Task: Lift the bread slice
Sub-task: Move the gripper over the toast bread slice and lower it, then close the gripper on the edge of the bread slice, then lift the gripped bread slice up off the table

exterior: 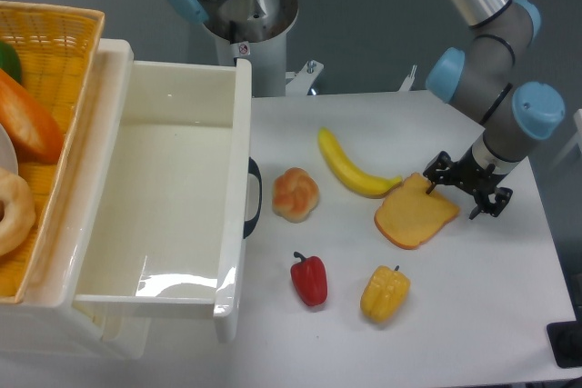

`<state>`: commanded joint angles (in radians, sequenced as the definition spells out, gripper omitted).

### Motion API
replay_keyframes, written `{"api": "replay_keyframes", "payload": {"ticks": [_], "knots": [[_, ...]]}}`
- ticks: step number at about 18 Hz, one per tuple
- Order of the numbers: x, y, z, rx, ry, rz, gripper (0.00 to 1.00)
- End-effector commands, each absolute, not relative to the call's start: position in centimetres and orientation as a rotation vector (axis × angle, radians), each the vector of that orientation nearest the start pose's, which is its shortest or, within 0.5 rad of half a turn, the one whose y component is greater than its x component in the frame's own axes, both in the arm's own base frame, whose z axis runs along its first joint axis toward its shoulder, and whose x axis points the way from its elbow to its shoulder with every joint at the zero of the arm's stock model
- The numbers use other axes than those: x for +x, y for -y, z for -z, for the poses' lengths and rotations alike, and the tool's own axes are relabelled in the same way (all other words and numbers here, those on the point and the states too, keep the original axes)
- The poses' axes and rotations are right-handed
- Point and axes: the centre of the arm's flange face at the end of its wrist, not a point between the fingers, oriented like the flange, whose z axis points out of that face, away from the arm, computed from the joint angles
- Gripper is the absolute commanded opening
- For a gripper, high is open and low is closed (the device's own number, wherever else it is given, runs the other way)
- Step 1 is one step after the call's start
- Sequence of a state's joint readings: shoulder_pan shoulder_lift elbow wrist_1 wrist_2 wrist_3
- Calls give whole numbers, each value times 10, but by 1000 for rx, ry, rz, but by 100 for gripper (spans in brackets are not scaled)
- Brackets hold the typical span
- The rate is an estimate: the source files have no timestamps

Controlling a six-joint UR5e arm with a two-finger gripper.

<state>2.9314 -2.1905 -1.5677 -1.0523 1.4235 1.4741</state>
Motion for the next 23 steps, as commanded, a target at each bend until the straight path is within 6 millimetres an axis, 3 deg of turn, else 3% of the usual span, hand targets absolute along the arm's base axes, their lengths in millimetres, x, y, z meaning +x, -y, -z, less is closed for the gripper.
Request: {"api": "replay_keyframes", "payload": {"ticks": [5, 8, 10, 17, 21, 23], "knots": [[-611, -284, -172, -3000, -180, 181, 58], [-614, -284, -175, -2998, -195, 171, 23], [-615, -284, -173, -2997, -208, 173, 11], [-621, -286, -186, -2993, -217, 136, 5], [-625, -286, -209, -2990, -219, 81, 5], [-635, -288, -230, -2986, -224, 17, 5]]}}
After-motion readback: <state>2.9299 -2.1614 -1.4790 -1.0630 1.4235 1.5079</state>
